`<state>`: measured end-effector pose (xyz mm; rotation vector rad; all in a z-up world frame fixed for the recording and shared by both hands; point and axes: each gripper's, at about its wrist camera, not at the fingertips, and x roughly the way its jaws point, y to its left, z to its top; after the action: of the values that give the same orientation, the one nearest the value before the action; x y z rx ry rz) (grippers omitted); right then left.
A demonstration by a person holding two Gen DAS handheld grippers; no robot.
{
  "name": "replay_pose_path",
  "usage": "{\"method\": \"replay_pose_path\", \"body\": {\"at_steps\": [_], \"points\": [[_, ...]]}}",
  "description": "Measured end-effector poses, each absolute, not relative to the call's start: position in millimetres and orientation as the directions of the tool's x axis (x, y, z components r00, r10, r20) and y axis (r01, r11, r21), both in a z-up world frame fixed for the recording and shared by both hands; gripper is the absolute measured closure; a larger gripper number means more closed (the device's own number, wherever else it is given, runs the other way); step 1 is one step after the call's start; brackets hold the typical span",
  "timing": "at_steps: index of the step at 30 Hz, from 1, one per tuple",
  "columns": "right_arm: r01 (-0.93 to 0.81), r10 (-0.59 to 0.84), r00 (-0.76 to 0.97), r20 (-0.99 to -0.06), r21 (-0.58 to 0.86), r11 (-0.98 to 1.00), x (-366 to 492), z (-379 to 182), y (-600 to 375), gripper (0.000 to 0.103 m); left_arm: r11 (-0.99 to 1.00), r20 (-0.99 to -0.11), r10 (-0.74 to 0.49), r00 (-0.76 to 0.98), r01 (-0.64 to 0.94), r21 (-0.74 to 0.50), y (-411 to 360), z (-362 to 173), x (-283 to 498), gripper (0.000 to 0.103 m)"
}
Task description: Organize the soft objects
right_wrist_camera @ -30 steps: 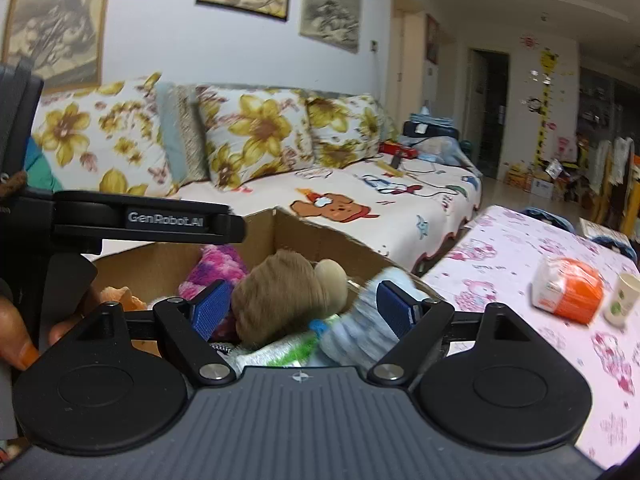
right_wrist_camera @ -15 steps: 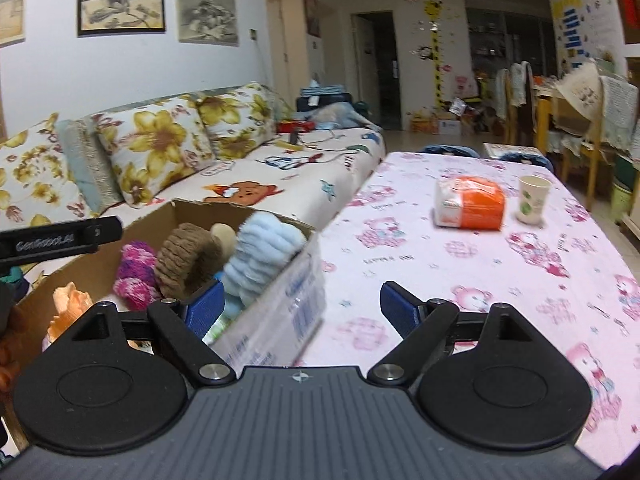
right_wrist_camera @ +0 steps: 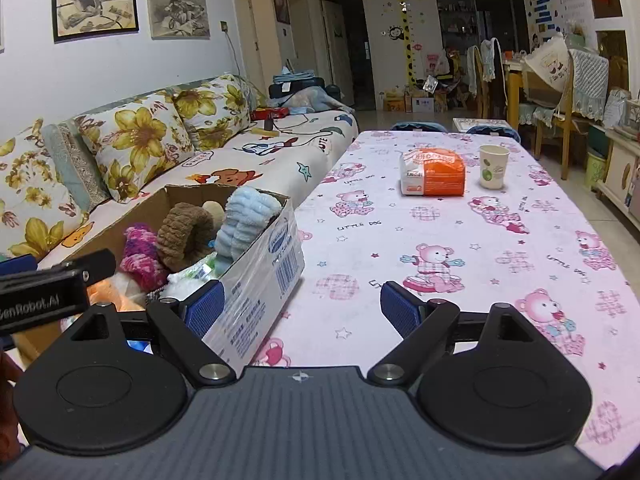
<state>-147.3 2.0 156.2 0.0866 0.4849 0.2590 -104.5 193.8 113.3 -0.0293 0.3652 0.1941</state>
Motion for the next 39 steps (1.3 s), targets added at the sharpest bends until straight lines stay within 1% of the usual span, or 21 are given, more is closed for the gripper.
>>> {"method": "replay_pose_path", "body": {"at_steps": [9,12,16,27,39], "points": [[-0.252,0.282,0.863,-0.419,0.128,0.959,-188,177,-1,0.0,0.986,-0.377,0.163,0.912,-0.167,0.023,188,126,-148,0.001],[-0.261,0.284,0.866,-0.411,0.113,0.959,-205,182,0,0.0,0.988,-0.362,0.154,0.92,-0.155,0.027,188,133,-164,0.001],[-0.263,0.285,0.87,-0.403,0.111,0.958,-223,188,2,0.0,0.985,-0.337,0.17,0.926,-0.166,0.042,187,141,-182,0.001],[-0.271,0.274,0.89,-0.364,0.059,0.961,-258,200,19,0.0,0.978,-0.3,0.2,0.933,-0.206,0.012,201,148,-221,0.001],[-0.257,0.251,0.892,-0.375,0.033,0.966,-264,195,19,0.0,0.976,-0.28,0.214,0.936,-0.219,0.015,206,146,-242,0.001]]}}
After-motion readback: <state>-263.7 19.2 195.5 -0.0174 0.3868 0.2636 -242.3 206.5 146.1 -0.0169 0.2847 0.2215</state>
